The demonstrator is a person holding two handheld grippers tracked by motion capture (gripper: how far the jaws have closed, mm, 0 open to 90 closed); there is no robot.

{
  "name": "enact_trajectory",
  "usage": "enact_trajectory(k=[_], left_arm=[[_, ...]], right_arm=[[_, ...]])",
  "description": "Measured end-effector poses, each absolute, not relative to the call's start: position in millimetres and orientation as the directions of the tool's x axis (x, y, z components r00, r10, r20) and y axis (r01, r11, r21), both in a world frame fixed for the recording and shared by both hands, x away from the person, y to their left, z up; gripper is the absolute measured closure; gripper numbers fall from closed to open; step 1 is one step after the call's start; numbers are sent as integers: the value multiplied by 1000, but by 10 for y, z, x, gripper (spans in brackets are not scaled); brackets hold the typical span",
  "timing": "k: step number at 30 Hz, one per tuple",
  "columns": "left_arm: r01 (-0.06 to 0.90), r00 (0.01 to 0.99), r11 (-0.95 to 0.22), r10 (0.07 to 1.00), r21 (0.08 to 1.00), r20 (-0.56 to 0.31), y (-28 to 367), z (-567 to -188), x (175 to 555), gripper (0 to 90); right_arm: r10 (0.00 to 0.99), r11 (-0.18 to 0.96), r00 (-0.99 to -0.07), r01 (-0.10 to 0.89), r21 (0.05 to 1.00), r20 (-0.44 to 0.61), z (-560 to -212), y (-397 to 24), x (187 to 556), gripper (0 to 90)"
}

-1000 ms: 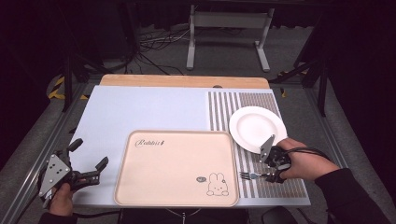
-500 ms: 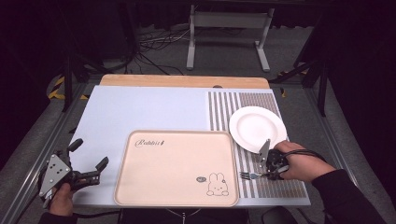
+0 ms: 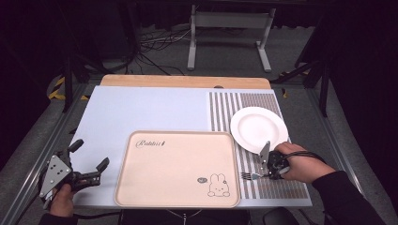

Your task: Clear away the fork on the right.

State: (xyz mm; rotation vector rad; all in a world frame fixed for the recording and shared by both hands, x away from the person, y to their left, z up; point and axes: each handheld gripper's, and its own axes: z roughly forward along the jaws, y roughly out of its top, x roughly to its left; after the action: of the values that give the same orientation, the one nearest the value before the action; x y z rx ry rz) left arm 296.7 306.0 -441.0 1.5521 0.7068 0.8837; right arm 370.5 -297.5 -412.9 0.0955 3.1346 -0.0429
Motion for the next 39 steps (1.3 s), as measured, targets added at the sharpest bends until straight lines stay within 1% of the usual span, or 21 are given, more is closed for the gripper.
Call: enact_trajectory(k=[7,13,19,23,30,33,35,37,39], left_arm=[[-31,534,-161,832,986,153,3059,-4411,2968,2],[-30,533,-160,832,987,151,3058,-4411,2967,3],[-28,534,-157,832,987,147,3056,-4413,2968,2],[-28,534,-157,833,987,147,3057,-4413,2968,2],[-26,534,-157,832,987,147,3058,-4413,2968,2],[-27,535,-156,832,987,146,3059,-4413,2969,3],[-27,535,-156,832,987,146,3059,-4413,2968,3],[-30,534,-157,832,987,149,3060,-4412,2968,3],[-29,534,-157,832,987,148,3064,-4411,2968,2]], right_arm=[[70,997,-997,70,-17,-15,-4110,-2978,3684,782],[68,998,-997,68,6,-47,-3959,-2965,3666,783],[93,995,-993,90,35,-73,-3799,-2960,3652,783],[82,995,-992,76,57,-99,-3708,-2937,3667,783],[84,994,-989,73,85,-125,-3554,-2832,3682,783],[92,990,-986,77,114,-136,-3513,-2764,3684,783],[64,992,-987,47,113,-148,-3479,-2683,3694,782],[65,992,-986,47,119,-153,-3468,-2643,3692,782],[47,991,-986,26,128,-162,-3438,-2540,3713,783]])
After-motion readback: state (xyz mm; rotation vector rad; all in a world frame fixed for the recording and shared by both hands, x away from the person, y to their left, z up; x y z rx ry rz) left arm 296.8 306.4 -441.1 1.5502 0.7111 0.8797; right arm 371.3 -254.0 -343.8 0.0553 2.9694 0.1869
